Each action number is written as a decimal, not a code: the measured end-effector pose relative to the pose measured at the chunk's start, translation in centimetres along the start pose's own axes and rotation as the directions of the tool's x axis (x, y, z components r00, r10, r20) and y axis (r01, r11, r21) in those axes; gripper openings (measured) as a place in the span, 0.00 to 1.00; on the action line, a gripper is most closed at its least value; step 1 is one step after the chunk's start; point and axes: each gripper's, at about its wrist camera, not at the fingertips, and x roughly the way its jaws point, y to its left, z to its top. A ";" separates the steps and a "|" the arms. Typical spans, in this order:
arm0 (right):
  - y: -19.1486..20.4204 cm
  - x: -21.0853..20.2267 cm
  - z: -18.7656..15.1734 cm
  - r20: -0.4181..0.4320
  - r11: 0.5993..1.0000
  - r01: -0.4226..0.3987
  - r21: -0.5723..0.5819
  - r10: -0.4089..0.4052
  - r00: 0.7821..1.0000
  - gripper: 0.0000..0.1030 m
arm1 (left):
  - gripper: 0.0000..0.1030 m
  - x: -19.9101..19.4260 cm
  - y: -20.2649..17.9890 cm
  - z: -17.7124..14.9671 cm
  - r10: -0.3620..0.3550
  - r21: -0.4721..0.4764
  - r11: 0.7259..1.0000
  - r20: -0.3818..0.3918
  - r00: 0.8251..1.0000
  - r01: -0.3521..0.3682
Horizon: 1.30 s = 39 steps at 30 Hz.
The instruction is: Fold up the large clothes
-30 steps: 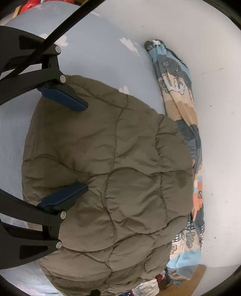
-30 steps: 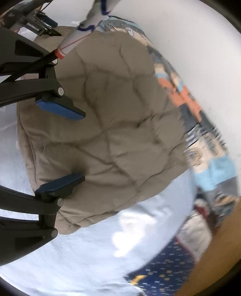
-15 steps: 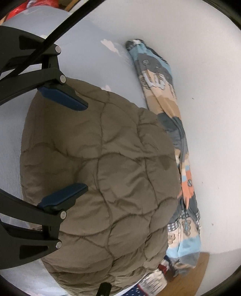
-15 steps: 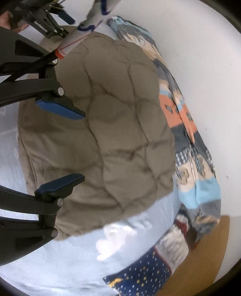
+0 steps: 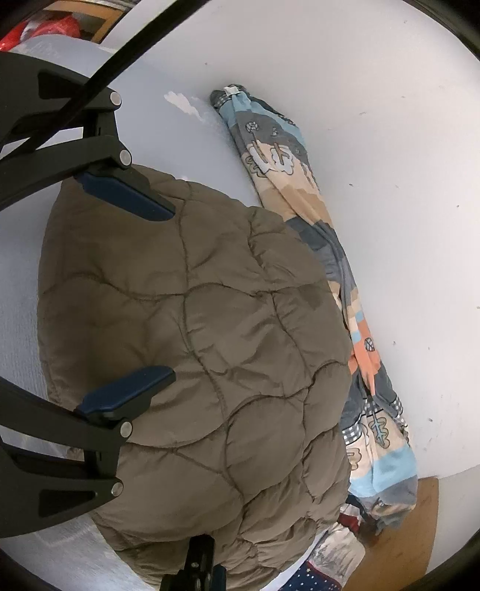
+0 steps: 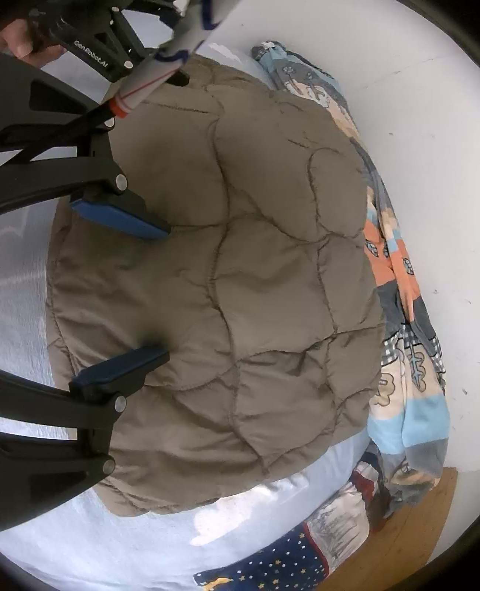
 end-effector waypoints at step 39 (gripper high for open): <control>-7.6 -2.0 1.5 -0.001 0.947 -0.079 0.311 0.083 0.997 0.67 | 0.78 3.6 12.3 -2.9 -0.302 -0.543 0.828 -0.224 0.927 0.139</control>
